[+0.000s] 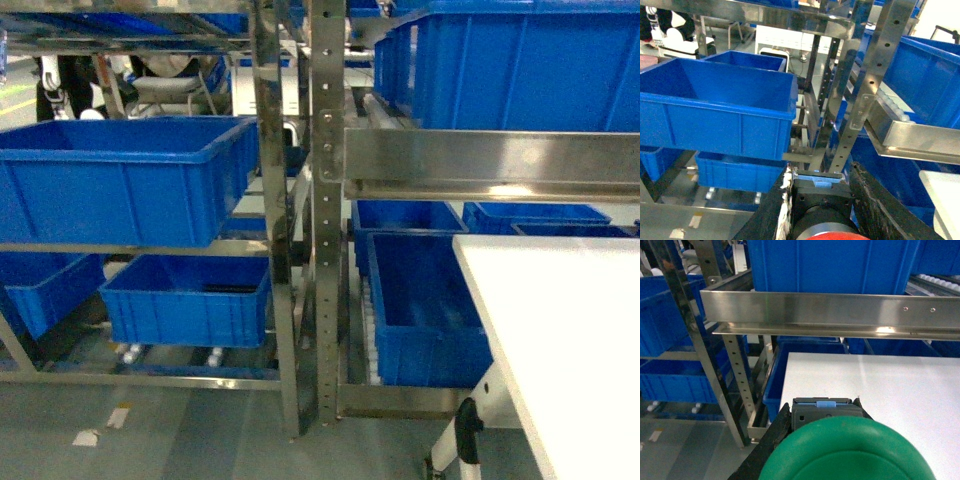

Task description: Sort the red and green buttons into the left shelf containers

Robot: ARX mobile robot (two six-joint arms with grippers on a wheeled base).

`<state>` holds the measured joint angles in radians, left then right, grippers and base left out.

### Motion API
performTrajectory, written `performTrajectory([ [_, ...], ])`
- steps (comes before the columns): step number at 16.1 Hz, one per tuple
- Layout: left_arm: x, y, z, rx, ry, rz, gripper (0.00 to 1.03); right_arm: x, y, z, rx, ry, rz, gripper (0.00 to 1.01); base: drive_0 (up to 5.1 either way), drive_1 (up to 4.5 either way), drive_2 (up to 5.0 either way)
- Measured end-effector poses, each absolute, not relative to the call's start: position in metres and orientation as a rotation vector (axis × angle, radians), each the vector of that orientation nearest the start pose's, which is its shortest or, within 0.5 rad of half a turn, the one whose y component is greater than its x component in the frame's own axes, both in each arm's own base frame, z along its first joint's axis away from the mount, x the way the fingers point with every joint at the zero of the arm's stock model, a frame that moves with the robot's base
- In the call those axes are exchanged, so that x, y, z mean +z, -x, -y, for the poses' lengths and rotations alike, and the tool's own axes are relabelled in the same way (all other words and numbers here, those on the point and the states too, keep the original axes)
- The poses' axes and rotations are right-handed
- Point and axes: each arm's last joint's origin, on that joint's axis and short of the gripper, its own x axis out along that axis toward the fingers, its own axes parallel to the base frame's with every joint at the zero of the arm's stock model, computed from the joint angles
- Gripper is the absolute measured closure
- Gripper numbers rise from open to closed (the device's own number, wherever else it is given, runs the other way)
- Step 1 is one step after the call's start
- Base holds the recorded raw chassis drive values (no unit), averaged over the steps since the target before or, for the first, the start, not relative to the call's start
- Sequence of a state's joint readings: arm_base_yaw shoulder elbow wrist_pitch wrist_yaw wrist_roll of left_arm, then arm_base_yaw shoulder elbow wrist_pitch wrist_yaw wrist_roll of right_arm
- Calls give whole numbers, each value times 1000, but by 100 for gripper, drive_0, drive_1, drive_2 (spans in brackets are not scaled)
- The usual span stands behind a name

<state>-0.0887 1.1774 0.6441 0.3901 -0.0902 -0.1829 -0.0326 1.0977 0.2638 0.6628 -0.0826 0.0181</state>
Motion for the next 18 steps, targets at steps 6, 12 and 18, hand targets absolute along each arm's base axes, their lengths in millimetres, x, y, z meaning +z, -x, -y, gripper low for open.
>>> performTrajectory([
  [6,261,-255,20,18,170,-142,74,181,-204,4,48,-28,-169,73,-493,261,231],
  [12,261,-255,20,17,170,-143,74,181,-204,4,49,-28,-169,73,-480,343,150],
  [18,261,-255,20,17,170,-143,74,181,-204,4,48,-28,-169,73,-385,468,-46],
])
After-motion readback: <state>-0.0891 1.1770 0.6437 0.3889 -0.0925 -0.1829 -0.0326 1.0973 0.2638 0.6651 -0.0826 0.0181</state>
